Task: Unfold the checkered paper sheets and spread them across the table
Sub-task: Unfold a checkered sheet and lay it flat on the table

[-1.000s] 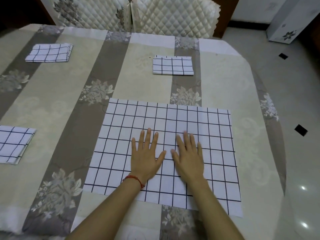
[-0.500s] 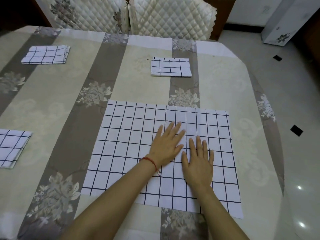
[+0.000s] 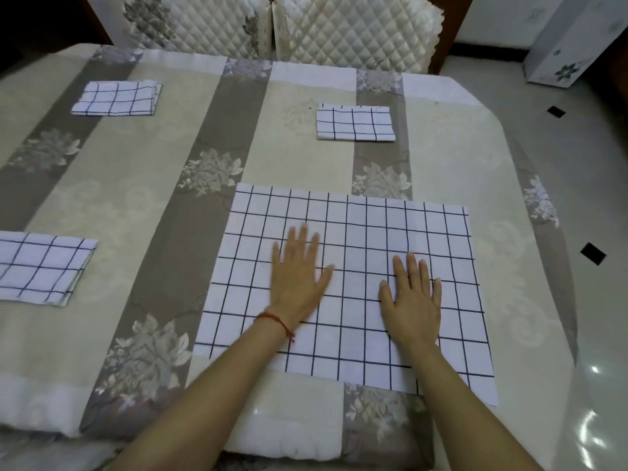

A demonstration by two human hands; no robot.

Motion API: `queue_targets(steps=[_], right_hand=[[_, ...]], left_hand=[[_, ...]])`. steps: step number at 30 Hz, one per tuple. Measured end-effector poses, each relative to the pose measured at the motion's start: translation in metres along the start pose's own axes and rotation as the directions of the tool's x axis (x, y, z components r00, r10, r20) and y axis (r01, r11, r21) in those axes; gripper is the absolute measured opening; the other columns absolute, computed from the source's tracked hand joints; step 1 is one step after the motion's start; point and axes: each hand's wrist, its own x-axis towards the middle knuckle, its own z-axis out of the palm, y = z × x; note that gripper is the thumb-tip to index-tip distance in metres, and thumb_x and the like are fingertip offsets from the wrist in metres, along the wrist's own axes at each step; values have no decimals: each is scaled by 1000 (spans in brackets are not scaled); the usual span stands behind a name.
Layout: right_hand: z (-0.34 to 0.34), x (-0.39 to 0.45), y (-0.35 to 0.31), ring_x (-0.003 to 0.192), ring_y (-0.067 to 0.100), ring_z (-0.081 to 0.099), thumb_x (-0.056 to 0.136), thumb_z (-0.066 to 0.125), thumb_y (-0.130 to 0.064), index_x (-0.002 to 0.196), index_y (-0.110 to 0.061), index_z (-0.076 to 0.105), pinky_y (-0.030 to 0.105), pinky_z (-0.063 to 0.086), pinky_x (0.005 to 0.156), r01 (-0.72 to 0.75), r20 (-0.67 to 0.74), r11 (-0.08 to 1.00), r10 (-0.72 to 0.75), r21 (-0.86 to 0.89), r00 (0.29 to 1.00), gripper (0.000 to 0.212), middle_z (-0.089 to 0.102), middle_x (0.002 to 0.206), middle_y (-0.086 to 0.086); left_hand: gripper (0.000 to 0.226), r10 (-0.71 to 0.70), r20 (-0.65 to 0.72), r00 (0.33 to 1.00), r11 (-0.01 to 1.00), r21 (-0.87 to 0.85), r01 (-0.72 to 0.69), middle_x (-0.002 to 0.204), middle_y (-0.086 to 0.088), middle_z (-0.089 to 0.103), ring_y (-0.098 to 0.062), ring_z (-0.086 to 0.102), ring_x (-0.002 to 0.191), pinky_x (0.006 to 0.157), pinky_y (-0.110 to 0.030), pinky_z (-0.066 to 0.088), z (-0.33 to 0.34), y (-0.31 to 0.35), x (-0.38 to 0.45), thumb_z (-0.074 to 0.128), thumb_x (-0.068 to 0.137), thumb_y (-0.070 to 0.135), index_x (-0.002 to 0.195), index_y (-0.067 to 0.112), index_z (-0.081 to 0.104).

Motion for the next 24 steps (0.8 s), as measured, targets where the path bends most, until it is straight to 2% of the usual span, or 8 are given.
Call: queue_targets(steps=[2, 4, 8, 11, 17, 19, 21, 24], right_hand=[[0, -1, 0, 145, 13, -3, 82, 2, -57, 147, -28, 12, 37, -9, 117, -2, 7, 1000, 2, -3, 1000, 72, 4, 158, -5], [-1, -2, -1, 145, 13, -4, 82, 2, -57, 147, -27, 11, 37, -8, 117, 1, 11, 1000, -1, -1, 1000, 72, 3, 158, -5], [0, -1, 0, 145, 13, -3, 82, 3, -57, 147, -27, 12, 38, -7, 117, 9, 14, 1000, -9, 6, 1000, 72, 4, 158, -5], [-1, -2, 0, 145, 14, -3, 81, 2, -57, 147, -26, 13, 38, -8, 117, 11, 16, 1000, -11, 16, 1000, 73, 5, 158, -4], [-7, -3, -4, 145, 18, -3, 81, 0, -55, 147, -25, 11, 41, -8, 116, 14, 64, 1000, -13, -10, 998, 73, 3, 158, -1], [-13, -4, -10, 146, 21, -3, 90, 10, -47, 148, -22, 10, 44, -6, 117, -9, 104, 999, 13, -38, 995, 63, 2, 158, 3], [-20, -4, -25, 145, 25, 2, 96, 26, -32, 146, -15, 17, 46, 0, 118, -21, 90, 999, 25, -50, 996, 54, 7, 157, 10], [-24, -11, -70, 140, 33, 22, 90, 46, -12, 139, -5, 34, 47, 15, 114, 93, 22, 994, -95, 52, 995, 51, 25, 151, 20]], left_hand=[[77, 109, 79, 991, 994, 10, -110, 149, 7, -19, -18, -12, 144, 114, -40, -17, 10, 4, -20, -8, 81, 66, 145, 25, -2], [80, 119, 79, 990, 993, 8, -120, 152, 7, -12, -16, -9, 144, 114, -37, -16, 13, -11, -28, -11, 78, 67, 145, 26, 1], [76, -44, 16, 999, 999, 3, 43, 151, 10, -13, -11, -11, 142, 113, -35, -16, 4, -52, -39, -8, 78, 68, 143, 29, -5], [74, -142, -9, 990, 990, 18, 142, 156, 3, -2, -15, -5, 145, 115, -36, -10, -3, -67, -47, 2, 82, 64, 146, 26, 3], [75, -175, 33, 984, 983, -53, 177, 157, -3, 4, -20, 0, 145, 116, -38, -4, -14, -66, -52, 5, 82, 58, 146, 20, 10], [67, -171, 105, 980, 980, -84, 180, 158, -4, 2, -19, -2, 145, 117, -37, -3, -22, -71, -50, 20, 89, 52, 146, 19, 10], [60, -155, 133, 979, 974, -143, 174, 157, -7, 6, -22, 2, 145, 118, -37, 3, -33, -80, -48, 38, 94, 36, 145, 15, 15], [54, -106, 85, 991, 973, -194, 121, 154, -10, 20, -24, 12, 144, 116, -38, 12, -50, -98, -51, 45, 93, 27, 141, 10, 29]])
